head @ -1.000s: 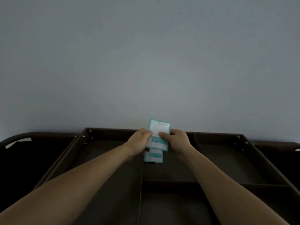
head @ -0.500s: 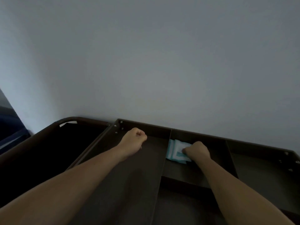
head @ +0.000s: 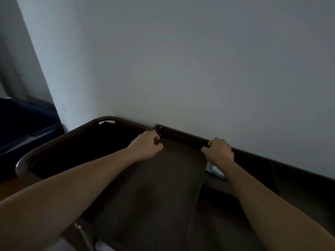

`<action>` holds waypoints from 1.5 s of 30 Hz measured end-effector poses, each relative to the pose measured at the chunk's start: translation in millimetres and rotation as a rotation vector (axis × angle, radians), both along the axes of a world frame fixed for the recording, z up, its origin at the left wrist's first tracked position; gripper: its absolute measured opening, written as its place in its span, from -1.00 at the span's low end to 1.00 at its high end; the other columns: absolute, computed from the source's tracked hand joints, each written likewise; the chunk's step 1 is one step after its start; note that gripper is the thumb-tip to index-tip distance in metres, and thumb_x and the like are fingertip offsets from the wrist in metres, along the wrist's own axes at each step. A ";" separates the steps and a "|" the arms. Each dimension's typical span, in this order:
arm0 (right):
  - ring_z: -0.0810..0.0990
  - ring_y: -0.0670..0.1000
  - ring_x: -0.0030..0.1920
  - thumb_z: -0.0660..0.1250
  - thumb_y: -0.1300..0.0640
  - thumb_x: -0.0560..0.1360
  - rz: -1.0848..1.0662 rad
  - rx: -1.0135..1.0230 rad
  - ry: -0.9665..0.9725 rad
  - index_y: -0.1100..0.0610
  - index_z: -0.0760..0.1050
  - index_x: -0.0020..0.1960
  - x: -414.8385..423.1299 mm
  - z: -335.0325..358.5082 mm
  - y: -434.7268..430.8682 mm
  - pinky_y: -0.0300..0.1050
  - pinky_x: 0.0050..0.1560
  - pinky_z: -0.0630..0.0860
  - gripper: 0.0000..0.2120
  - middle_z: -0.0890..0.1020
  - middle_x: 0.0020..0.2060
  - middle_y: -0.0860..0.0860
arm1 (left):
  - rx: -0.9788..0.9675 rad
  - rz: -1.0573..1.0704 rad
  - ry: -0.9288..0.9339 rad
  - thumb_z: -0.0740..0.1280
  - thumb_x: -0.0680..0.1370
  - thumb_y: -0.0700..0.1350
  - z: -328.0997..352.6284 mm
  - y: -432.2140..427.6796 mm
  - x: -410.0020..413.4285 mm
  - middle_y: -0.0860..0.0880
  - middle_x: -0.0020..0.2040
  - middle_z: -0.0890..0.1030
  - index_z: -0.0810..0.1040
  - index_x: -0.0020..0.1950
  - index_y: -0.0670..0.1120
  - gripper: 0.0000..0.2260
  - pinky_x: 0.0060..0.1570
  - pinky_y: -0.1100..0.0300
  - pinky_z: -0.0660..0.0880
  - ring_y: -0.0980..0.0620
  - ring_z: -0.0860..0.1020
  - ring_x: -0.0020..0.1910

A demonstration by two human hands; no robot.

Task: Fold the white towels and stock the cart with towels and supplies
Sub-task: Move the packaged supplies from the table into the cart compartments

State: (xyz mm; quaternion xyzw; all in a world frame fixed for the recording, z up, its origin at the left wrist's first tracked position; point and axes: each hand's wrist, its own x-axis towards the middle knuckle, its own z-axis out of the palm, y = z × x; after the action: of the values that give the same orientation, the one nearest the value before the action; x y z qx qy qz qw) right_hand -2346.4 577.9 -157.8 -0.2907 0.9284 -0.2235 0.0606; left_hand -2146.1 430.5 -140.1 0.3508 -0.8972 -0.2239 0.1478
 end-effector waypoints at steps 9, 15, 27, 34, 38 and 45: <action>0.56 0.09 0.19 0.41 -0.11 0.50 0.428 -0.131 0.028 0.12 0.53 0.29 208.0 43.6 -120.0 -0.03 0.12 0.51 -0.55 0.59 0.13 0.03 | -0.116 0.077 -0.087 0.30 0.58 0.09 7.5 -83.9 200.8 -0.05 0.44 0.38 0.41 0.45 -0.05 -0.53 0.36 -0.08 0.36 -0.08 0.35 0.40; 0.46 0.10 0.36 0.40 -0.15 0.52 0.667 -0.066 0.038 0.14 0.44 0.41 353.8 45.9 -210.9 0.04 0.38 0.40 -0.42 0.48 0.38 0.07 | -0.111 0.306 -0.140 0.28 0.57 0.09 -4.5 -160.9 380.4 -0.03 0.45 0.38 0.43 0.38 -0.05 -0.58 0.37 -0.09 0.35 -0.10 0.32 0.43; 0.51 0.12 0.28 0.34 -0.14 0.56 0.817 0.117 -0.044 0.17 0.44 0.39 467.5 24.1 -407.8 0.02 0.28 0.44 -0.47 0.51 0.35 0.09 | 0.093 0.373 -0.211 0.28 0.57 0.11 -58.8 -302.1 490.5 -0.04 0.57 0.18 0.19 0.58 -0.01 -0.39 0.45 -0.10 0.24 -0.11 0.13 0.54; 0.54 0.08 -0.06 0.36 -0.15 0.52 0.852 0.297 -0.134 0.05 0.40 -0.27 466.1 -28.2 -564.0 -0.10 -0.17 0.38 -0.65 0.55 -0.14 0.03 | 0.184 0.319 -0.322 0.27 0.59 0.11 -93.1 -415.0 489.0 -0.04 0.56 0.19 0.19 0.58 -0.02 -0.40 0.45 -0.06 0.26 -0.10 0.15 0.53; 0.52 0.08 -0.11 0.36 -0.14 0.51 0.822 0.356 -0.139 0.07 0.39 -0.28 461.4 -57.6 -627.5 -0.08 -0.19 0.38 -0.66 0.52 -0.20 0.02 | 0.230 0.316 -0.310 0.27 0.59 0.10 -108.9 -478.5 484.3 -0.04 0.54 0.23 0.23 0.57 -0.01 -0.42 0.42 -0.06 0.29 -0.09 0.20 0.51; 0.53 0.04 -0.05 0.31 -0.06 0.53 0.713 0.526 -0.261 0.19 0.52 0.14 457.4 -158.5 -682.2 -0.18 -0.30 0.35 -0.66 0.59 0.09 0.11 | 0.386 0.251 -0.347 0.26 0.61 0.09 -186.8 -571.8 462.6 -0.04 0.51 0.28 0.26 0.55 -0.01 -0.47 0.40 -0.03 0.34 -0.09 0.30 0.46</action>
State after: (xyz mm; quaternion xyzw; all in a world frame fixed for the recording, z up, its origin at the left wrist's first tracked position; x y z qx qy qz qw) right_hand -1889.1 -104.3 -316.3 -0.5360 0.7802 0.0197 0.3218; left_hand -1683.5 -141.3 -326.9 0.5139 -0.7994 -0.3070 -0.0510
